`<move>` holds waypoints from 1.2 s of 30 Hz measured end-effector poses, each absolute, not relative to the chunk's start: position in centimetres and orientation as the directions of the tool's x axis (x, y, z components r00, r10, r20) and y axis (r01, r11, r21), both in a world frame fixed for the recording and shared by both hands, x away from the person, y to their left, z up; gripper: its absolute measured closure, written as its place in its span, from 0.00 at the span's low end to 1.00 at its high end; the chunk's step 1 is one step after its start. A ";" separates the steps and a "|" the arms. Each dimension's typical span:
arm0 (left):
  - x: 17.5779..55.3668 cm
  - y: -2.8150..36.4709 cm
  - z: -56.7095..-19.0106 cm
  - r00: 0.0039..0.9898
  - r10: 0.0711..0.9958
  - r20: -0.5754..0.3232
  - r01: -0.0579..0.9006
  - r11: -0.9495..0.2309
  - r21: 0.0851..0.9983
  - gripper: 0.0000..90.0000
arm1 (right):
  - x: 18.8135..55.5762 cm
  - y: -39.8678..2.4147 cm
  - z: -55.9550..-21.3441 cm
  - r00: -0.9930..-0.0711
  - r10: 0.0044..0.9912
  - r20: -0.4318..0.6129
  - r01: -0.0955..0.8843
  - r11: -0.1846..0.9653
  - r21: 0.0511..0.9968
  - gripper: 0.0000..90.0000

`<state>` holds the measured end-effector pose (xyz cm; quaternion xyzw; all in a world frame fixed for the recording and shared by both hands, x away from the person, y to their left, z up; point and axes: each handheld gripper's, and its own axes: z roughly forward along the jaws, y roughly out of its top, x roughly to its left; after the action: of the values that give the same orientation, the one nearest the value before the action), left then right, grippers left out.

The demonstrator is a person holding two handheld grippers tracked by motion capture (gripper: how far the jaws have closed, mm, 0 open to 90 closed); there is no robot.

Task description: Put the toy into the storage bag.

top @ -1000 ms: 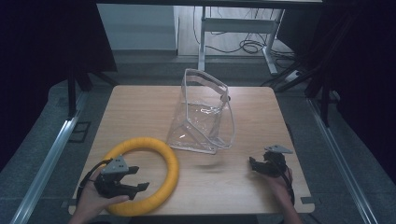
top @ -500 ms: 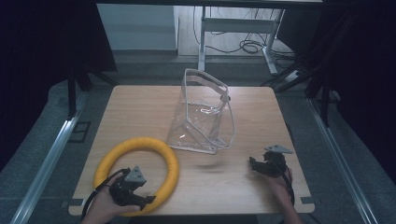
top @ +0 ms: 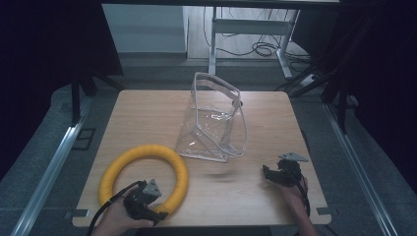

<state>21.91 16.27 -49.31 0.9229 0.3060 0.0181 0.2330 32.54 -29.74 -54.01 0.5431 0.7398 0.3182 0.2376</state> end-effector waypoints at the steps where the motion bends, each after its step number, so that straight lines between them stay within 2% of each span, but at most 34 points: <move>1: 21.9 16.1 -49.5 0.813 0.573 -0.106 0.557 -0.709 0.432 0.34 | 32.5 -29.7 -54.0 -0.297 0.955 -0.006 0.652 0.208 0.729 0.22; 12: 22.1 14.7 -50.7 0.795 0.599 -0.096 0.592 -0.733 0.336 0.40 | 32.5 -29.7 -54.0 -0.297 0.955 -0.006 0.652 0.208 0.729 0.22; 17: 22.0 14.3 -50.6 0.791 0.604 -0.098 0.598 -0.728 0.335 0.46 | 32.5 -29.7 -54.0 -0.298 0.954 -0.007 0.652 0.209 0.729 0.22; 19: 21.8 14.2 -50.6 0.793 0.601 -0.103 0.596 -0.727 0.342 0.55 | 32.5 -29.7 -54.0 -0.297 0.955 -0.006 0.652 0.208 0.729 0.22; 27: 21.9 14.4 -50.5 0.788 0.603 -0.125 0.605 -0.718 0.345 0.56 | 32.5 -29.7 -54.0 -0.297 0.955 -0.006 0.653 0.208 0.729 0.22; 29: 21.9 14.7 -50.3 0.785 0.603 -0.146 0.609 -0.705 0.363 0.56 | 32.5 -29.7 -54.0 -0.297 0.955 -0.006 0.653 0.208 0.729 0.22; 35: 21.5 17.6 -47.1 0.764 0.581 -0.279 0.631 -0.585 0.509 0.56 | 32.5 -29.7 -54.0 -0.296 0.955 -0.007 0.654 0.208 0.727 0.22; 36: 21.5 17.6 -47.1 0.764 0.581 -0.279 0.631 -0.585 0.509 0.56 | 32.5 -29.7 -54.0 -0.296 0.955 -0.007 0.654 0.208 0.727 0.22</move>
<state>21.54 17.61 -47.14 0.8894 0.3408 -0.0415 0.3018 32.52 -29.74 -53.98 0.5438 0.7399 0.3169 0.2374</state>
